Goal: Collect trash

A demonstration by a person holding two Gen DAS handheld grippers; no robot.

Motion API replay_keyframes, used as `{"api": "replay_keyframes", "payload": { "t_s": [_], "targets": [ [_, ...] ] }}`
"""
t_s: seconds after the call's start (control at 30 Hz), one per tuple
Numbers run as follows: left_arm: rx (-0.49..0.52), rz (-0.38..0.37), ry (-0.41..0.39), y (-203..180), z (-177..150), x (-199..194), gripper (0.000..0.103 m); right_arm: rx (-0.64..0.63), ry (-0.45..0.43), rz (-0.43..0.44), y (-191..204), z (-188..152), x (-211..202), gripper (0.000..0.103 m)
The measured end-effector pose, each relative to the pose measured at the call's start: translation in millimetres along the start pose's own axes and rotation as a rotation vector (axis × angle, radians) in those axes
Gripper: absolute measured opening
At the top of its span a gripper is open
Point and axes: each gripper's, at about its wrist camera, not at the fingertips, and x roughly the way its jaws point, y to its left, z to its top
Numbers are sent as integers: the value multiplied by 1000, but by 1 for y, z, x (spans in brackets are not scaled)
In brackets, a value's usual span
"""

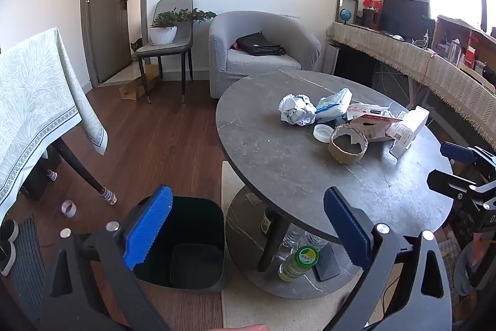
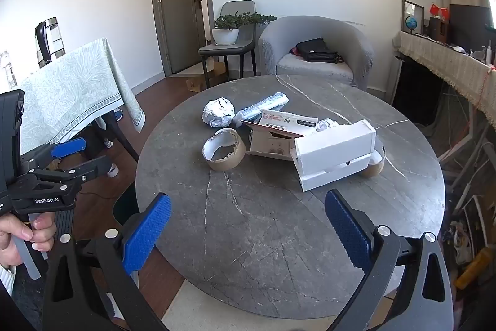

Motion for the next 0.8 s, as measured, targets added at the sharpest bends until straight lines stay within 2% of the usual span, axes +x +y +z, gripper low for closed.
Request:
{"api": "replay_keyframes", "payload": {
  "t_s": [0.8],
  "targets": [
    [2,1,2,0,0,0,100,-1,-1,1,1,0,1,100]
  ]
}}
